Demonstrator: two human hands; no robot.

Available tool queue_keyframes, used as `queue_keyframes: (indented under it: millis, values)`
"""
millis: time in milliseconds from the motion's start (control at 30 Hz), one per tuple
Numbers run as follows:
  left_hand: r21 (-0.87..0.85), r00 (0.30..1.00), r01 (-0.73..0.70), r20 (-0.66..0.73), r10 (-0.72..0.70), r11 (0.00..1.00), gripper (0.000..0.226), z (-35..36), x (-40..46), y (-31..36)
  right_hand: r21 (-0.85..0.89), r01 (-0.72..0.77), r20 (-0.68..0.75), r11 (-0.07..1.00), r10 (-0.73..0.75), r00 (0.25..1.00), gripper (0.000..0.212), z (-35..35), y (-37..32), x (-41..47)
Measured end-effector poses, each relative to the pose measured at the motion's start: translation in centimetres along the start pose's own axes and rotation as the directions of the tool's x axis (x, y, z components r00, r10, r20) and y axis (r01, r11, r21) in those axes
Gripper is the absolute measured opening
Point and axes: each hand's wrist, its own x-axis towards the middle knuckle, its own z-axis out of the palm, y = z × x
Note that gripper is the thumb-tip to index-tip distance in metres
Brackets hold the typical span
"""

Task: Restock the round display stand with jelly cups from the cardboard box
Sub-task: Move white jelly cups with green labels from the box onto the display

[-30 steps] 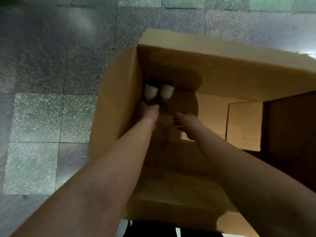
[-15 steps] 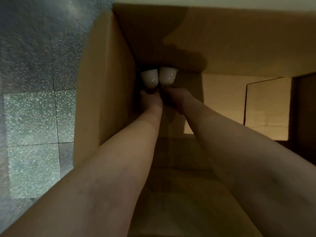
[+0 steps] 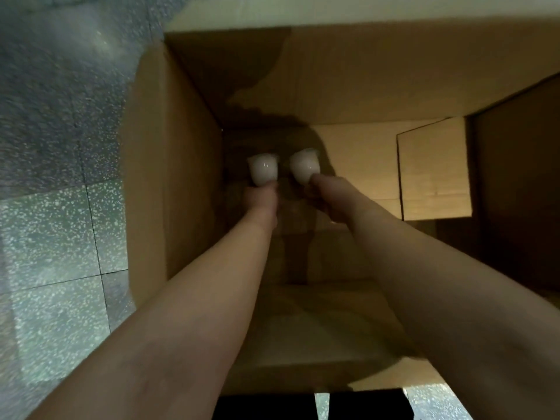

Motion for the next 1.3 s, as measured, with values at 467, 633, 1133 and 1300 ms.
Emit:
queue_keyframes:
  millis: [467,633,1133,1300]
  values:
    - [0.498,0.850,-0.518,0.388,0.356,0.695,0.032,-3.9,-24.7,0.7,-0.220,0.257,-0.466,0.941,-0.333,0.820,0.025,-15.4,7.2,-26.1]
    - [0.513,0.700,-0.713,0.542,0.464,0.478,0.030,-1.5,-35.7,-2.5,-0.209,0.354,-0.592,0.912,-0.406,0.696,0.020,-21.7,15.8,-35.9]
    - [-0.011,-0.025,-0.995,0.989,0.145,-0.098,0.030,7.3,-70.3,-31.5,-0.092,0.339,-0.927,0.936,-0.204,0.313,0.035,-37.1,51.5,-66.0]
    - [-0.215,-0.212,-0.964,0.977,-0.037,-0.157,0.041,9.8,-80.2,-39.3,-0.012,0.293,-0.980,0.956,-0.069,0.184,0.038,-40.0,60.2,-73.5]
